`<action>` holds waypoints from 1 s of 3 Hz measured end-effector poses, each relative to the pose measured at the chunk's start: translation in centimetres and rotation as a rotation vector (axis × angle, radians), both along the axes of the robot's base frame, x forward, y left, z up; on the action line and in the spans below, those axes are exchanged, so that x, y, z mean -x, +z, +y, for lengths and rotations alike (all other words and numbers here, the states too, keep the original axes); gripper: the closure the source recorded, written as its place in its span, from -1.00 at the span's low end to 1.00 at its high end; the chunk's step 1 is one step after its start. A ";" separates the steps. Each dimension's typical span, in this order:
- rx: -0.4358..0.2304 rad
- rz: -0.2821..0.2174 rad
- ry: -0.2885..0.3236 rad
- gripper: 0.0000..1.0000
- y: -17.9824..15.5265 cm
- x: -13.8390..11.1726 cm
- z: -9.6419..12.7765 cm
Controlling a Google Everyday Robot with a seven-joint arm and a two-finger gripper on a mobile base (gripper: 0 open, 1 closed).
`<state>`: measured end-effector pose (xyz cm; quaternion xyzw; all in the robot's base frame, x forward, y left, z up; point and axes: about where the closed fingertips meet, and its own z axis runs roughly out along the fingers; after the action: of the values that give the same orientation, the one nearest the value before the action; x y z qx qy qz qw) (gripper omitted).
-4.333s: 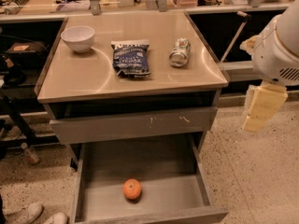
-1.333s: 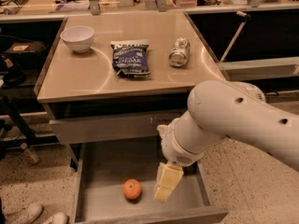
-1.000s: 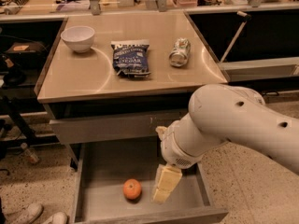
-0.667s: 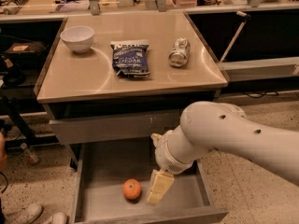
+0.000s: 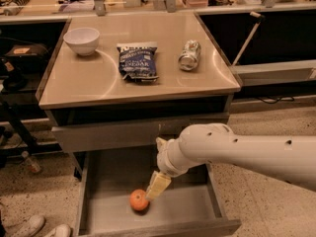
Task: Pick orange from middle drawer and place on counter
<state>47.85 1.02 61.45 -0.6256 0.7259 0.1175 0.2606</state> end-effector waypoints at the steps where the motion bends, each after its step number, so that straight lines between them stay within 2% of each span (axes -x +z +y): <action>1: 0.000 0.000 0.000 -1.00 0.0 0.0 0.0; 2: -0.033 0.039 0.014 -1.00 -3.4 0.6 1.8; 3: -0.081 0.052 0.019 -1.00 -6.9 0.2 3.5</action>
Offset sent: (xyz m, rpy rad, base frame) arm -0.0147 0.0469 -0.0945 0.0921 0.1104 0.0330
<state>47.61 4.48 54.51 -0.6181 0.7211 0.1657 0.2655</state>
